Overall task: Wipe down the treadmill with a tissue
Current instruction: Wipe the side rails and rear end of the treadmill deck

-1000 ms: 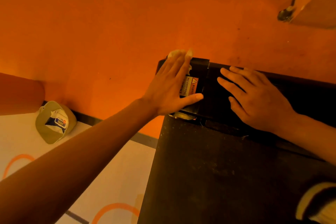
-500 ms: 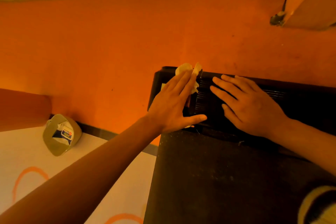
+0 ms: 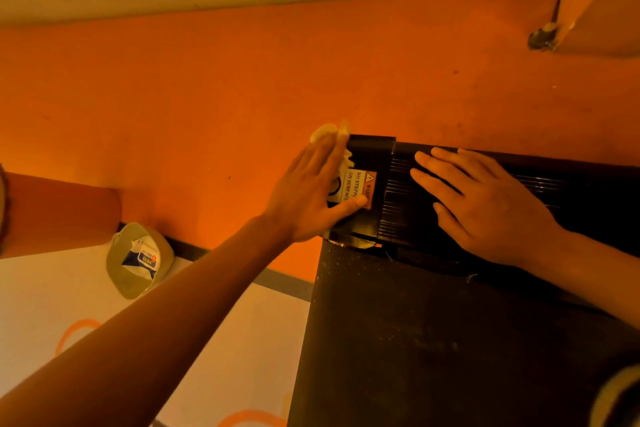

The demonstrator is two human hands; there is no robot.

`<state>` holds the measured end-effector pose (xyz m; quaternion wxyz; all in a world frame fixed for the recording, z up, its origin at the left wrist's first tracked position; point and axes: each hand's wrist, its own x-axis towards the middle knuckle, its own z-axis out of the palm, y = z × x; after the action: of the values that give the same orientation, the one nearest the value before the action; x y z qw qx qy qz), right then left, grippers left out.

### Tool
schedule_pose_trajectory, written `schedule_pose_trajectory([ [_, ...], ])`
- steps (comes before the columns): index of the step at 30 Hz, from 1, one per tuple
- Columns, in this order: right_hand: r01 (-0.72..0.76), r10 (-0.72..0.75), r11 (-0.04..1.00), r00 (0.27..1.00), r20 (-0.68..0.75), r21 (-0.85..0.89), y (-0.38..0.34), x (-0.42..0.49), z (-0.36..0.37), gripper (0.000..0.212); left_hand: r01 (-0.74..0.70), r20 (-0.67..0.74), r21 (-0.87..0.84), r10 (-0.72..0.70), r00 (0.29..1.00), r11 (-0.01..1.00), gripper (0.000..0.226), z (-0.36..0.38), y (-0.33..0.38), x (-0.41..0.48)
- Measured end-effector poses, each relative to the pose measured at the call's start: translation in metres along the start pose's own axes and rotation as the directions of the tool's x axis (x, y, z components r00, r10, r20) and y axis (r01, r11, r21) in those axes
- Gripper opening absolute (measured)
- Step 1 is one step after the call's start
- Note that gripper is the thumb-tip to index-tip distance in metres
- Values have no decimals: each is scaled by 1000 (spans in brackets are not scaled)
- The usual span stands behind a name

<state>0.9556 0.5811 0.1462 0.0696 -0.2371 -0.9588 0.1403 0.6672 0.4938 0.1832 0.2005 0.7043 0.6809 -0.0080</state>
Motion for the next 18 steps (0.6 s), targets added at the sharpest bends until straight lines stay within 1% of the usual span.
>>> schedule_pose_trajectory([
  [2, 2, -2, 1000, 1000, -3, -1, 0, -1, 0, 56, 43, 30, -7, -43, 999, 999, 104, 3, 5, -5],
  [3, 1, -1, 1000, 1000, -2, 0, 0, -1, 0, 56, 43, 47, -13, -43, 998, 999, 104, 4, 14, -3],
  [7, 1, -1, 1000, 1000, -5, -2, 0, 0, -1, 57, -44, 85, -22, 46, 995, 999, 103, 9, 49, 19],
  [10, 2, -2, 1000, 1000, -6, -1, 1, -1, 0, 57, -77, 62, -11, 77, 995, 997, 102, 8, 42, 17],
  [13, -1, 1, 1000, 1000, -1, 5, 1, -1, 0, 56, -18, 27, 24, 17, 999, 1000, 104, 0, 10, 1],
  [15, -5, 5, 1000, 1000, 2, 9, 0, 0, 0, 56, 33, 20, 16, -34, 999, 999, 107, -3, -1, -3],
  [18, -4, 4, 1000, 1000, 4, 2, 0, -1, 0, 56, 43, 41, -36, -41, 998, 998, 112, 4, 23, -1],
])
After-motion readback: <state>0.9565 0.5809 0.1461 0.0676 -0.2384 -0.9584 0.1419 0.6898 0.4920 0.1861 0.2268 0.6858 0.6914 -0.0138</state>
